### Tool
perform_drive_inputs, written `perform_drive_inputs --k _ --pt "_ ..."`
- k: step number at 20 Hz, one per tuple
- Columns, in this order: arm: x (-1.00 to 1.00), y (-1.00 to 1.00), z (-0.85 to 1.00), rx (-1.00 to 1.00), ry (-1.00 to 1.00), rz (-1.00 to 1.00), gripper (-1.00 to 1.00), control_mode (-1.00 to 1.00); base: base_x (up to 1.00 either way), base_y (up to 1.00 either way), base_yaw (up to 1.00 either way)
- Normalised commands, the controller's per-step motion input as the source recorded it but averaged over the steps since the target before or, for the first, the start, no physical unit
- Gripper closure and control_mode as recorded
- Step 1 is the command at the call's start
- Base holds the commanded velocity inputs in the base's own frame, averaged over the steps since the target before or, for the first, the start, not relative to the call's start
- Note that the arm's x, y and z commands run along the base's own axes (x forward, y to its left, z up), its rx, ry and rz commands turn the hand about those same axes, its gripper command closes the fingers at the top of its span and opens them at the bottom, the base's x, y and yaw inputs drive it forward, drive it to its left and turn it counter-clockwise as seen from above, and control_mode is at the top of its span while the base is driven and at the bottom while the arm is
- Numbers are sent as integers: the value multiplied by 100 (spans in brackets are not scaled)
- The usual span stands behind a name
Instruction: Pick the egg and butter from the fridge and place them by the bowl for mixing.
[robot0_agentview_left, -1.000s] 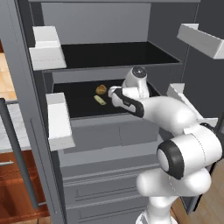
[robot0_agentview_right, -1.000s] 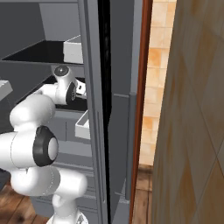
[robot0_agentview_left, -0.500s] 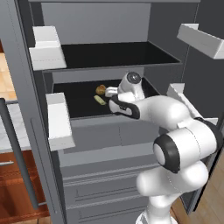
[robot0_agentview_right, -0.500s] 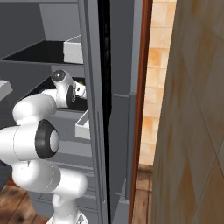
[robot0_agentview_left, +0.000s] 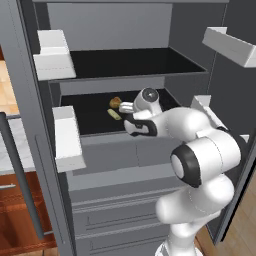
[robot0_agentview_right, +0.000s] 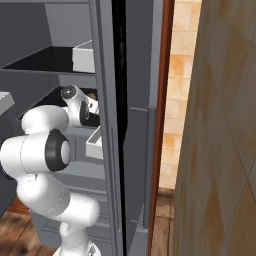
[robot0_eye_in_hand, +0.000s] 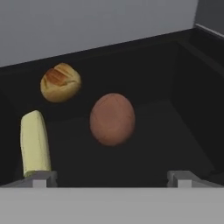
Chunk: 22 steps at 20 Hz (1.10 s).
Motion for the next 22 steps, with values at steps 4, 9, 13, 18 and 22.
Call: perform_drive_inputs --k 4,9,13,18,22 --pt "30 -3 -9 1 0 0 -100 -100 0 0 0" --pt "33 -5 -11 0 0 0 -100 -100 0 0 0" --pt "31 -2 -14 1 0 0 -100 -100 0 0 0" --pt "31 0 -18 2 0 0 -100 -100 0 0 0" --pt "31 0 -12 0 0 0 -100 -100 0 0 0"
